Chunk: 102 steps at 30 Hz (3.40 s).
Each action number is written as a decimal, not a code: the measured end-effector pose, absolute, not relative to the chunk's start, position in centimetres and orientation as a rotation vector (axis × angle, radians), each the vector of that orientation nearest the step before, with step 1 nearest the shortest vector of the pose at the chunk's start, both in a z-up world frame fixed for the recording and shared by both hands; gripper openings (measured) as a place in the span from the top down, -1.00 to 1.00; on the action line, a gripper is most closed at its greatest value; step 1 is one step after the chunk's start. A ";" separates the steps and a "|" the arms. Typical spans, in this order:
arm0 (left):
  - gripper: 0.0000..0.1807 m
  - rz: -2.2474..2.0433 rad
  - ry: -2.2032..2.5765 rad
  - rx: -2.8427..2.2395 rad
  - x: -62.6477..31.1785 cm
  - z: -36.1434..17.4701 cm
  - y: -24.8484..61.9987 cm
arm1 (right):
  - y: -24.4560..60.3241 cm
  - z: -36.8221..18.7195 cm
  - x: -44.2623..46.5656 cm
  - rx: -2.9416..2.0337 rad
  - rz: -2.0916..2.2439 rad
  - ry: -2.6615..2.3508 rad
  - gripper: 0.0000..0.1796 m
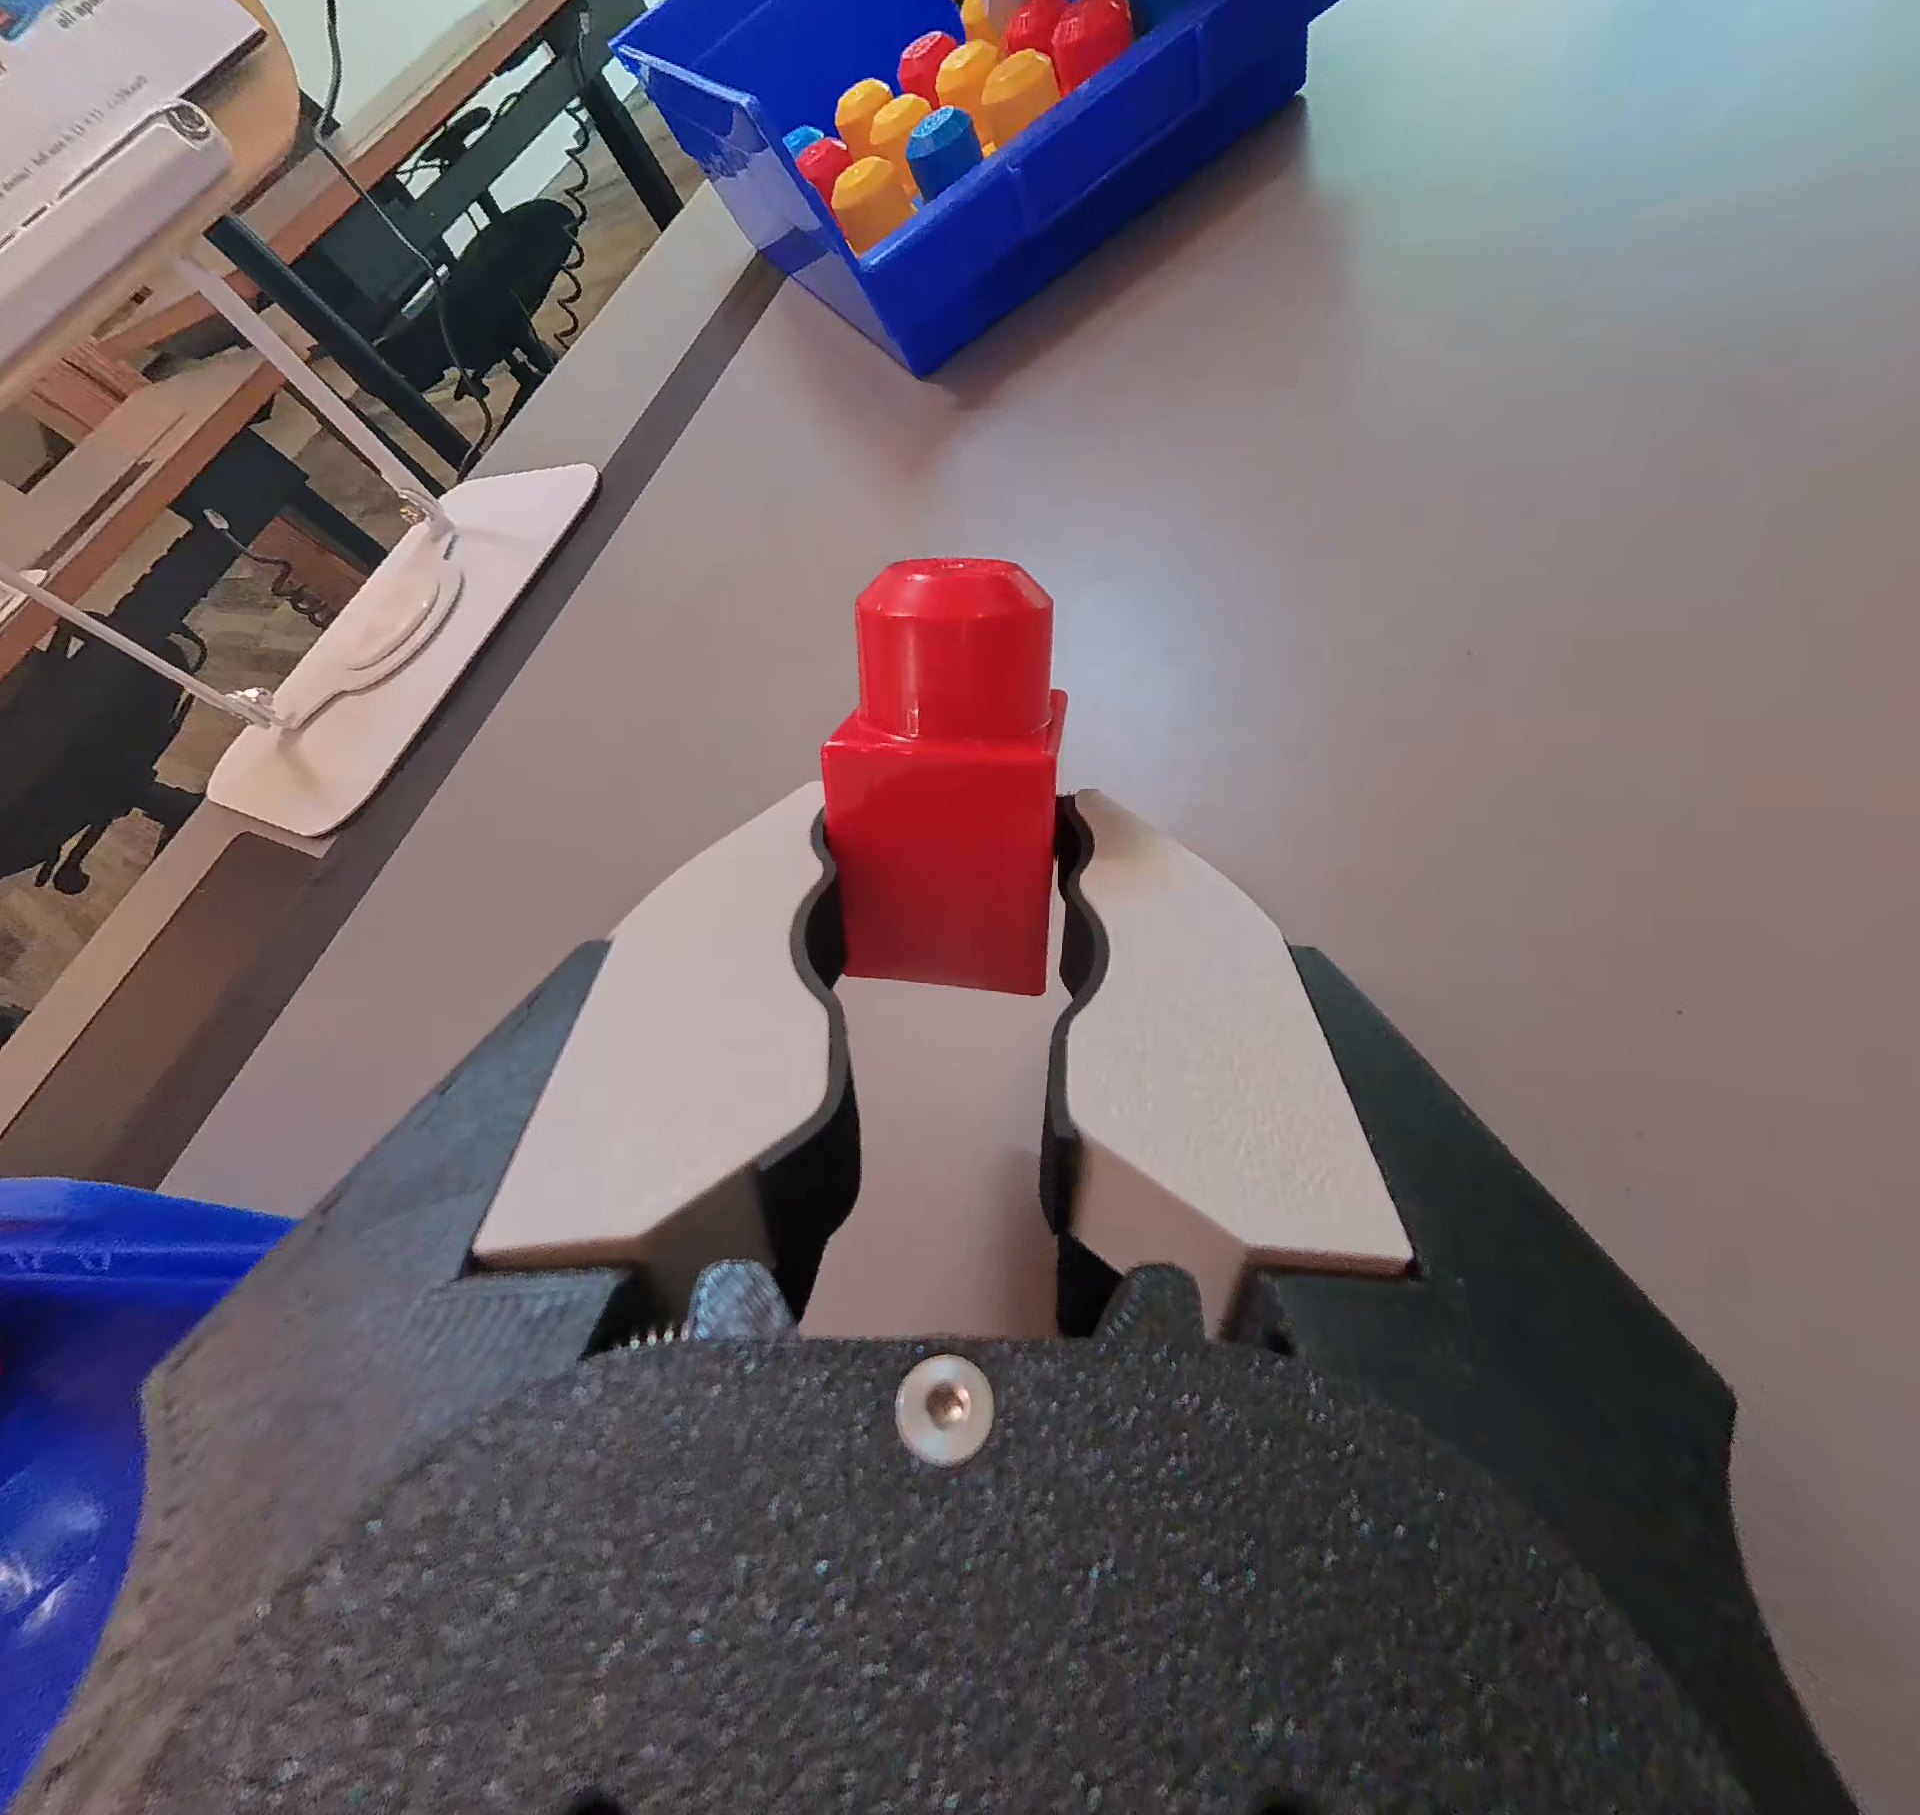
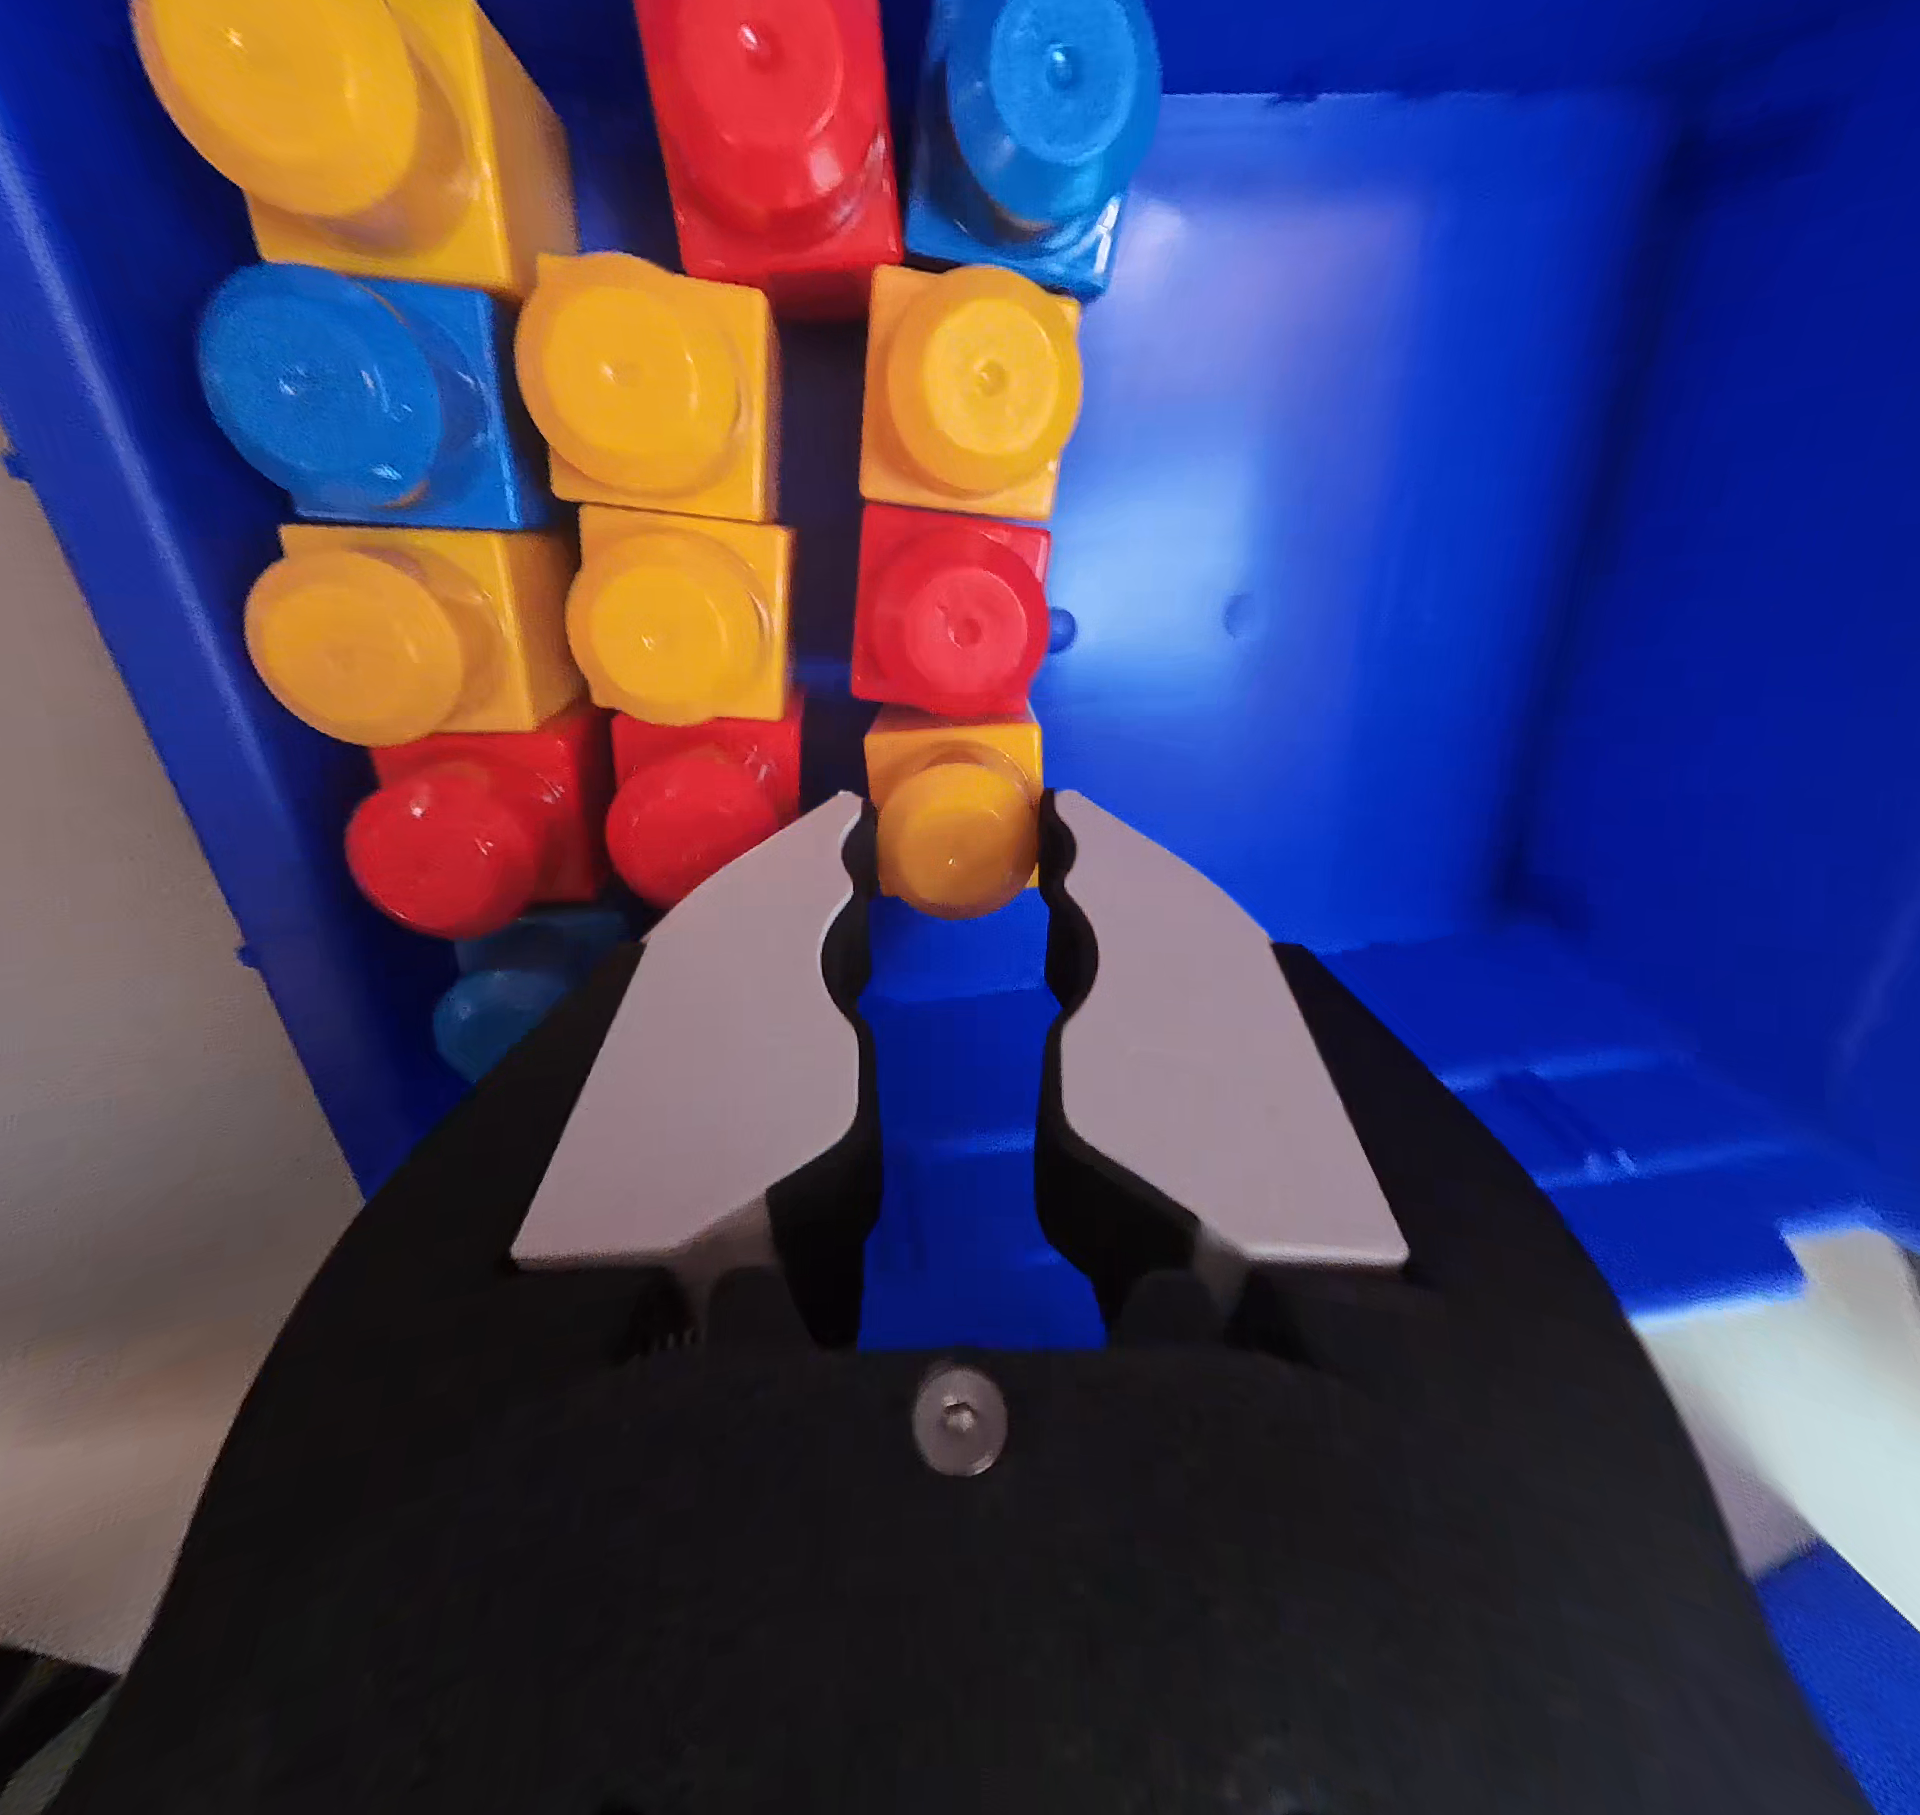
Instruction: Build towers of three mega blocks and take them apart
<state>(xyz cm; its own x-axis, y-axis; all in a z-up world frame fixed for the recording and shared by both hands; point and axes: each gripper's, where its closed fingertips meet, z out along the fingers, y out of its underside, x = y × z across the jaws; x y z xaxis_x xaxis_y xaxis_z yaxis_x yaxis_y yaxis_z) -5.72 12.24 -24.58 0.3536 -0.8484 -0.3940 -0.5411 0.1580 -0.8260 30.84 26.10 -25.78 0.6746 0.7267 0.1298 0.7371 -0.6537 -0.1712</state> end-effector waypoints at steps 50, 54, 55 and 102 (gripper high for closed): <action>1.00 -0.352 0.914 -1.501 -8.3 -20.4 15.3 | 25.8 -18.4 34.0 -2.586 -0.439 -1.064 0.68; 1.00 -0.356 0.914 -1.514 -8.4 -20.8 15.5 | 24.7 -22.9 34.6 -2.719 -0.278 -1.050 0.67; 1.00 -0.359 0.914 -1.519 -8.4 -20.9 15.5 | 24.7 -23.5 34.3 -2.721 -0.248 -1.053 0.67; 0.15 -0.385 -0.727 -1.875 -35.4 -24.0 35.7 | 10.1 -18.9 5.4 -1.732 0.592 -0.848 0.45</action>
<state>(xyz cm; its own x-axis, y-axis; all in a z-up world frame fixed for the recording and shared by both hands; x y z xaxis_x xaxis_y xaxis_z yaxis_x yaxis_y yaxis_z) -35.42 35.75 -24.03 0.7642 0.3073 0.5671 0.6418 -0.2749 -0.7159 5.37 10.10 -18.88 0.6236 0.7815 0.0180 0.2520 -0.1792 -0.9510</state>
